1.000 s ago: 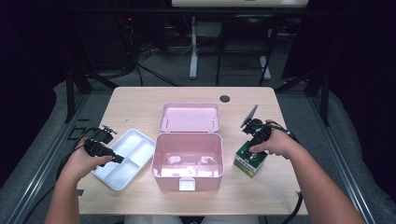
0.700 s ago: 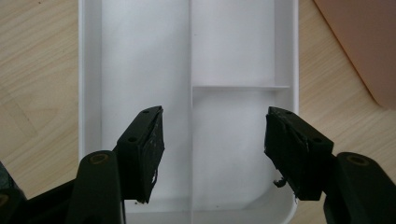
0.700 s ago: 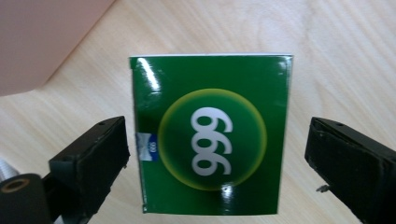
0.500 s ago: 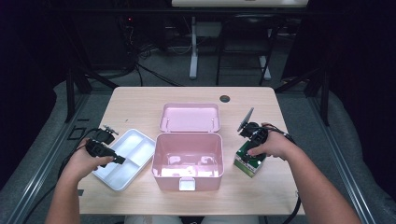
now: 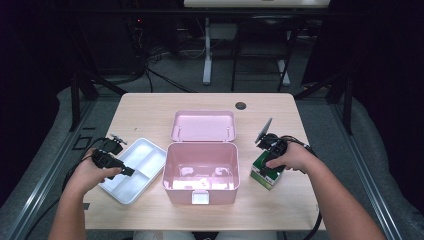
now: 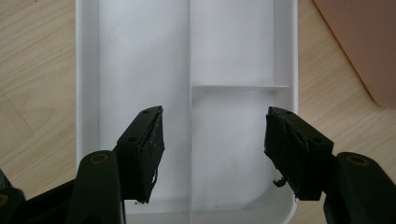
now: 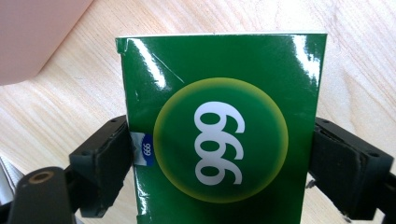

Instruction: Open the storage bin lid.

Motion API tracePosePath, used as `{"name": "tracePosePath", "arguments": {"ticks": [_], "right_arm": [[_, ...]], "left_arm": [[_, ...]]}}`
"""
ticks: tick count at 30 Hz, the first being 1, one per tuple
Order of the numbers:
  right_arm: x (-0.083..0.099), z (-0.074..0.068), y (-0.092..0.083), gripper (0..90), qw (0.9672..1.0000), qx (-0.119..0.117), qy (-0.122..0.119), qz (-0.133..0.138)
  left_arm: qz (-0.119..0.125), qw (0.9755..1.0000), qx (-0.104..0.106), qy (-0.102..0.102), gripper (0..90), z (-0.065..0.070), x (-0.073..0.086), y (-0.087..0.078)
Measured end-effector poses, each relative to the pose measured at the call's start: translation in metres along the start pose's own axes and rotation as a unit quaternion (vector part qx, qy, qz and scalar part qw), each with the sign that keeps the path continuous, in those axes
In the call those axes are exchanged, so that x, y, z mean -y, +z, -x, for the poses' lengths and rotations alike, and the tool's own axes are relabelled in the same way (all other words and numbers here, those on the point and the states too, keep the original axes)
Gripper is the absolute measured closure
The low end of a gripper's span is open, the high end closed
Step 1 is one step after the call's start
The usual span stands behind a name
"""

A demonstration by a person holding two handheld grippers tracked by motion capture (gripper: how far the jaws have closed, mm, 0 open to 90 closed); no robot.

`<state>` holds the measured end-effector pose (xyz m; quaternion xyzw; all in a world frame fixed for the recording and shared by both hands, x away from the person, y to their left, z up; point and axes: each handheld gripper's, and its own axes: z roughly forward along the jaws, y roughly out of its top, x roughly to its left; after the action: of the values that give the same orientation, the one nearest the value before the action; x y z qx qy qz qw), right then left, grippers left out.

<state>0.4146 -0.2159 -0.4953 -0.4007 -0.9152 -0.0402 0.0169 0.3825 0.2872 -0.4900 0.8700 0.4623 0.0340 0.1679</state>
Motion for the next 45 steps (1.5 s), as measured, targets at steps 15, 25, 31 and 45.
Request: {"name": "tracePosePath", "arguments": {"ticks": [15, 25, 31, 45], "right_arm": [[-0.002, -0.002, -0.008, 15.4, 1.0000, 0.000, -0.005, -0.002], [-0.005, -0.007, -0.031, 15.7, 0.9997, 0.000, -0.025, 0.007], [-0.006, -0.014, -0.045, 15.9, 0.9940, 0.020, -0.107, 0.007], [-0.010, -0.043, -0.065, 15.9, 0.9516, 0.018, -0.307, -0.011]], "left_arm": [[-0.001, 1.0000, 0.001, -0.002, 37.4, -0.001, 0.000, 0.000], [-0.001, 1.0000, 0.002, -0.001, 37.5, 0.000, 0.000, 0.000], [0.000, 1.0000, 0.003, -0.001, 37.5, -0.001, 0.001, -0.001], [-0.001, 1.0000, 0.005, -0.001, 37.4, -0.002, 0.001, 0.001]]}}
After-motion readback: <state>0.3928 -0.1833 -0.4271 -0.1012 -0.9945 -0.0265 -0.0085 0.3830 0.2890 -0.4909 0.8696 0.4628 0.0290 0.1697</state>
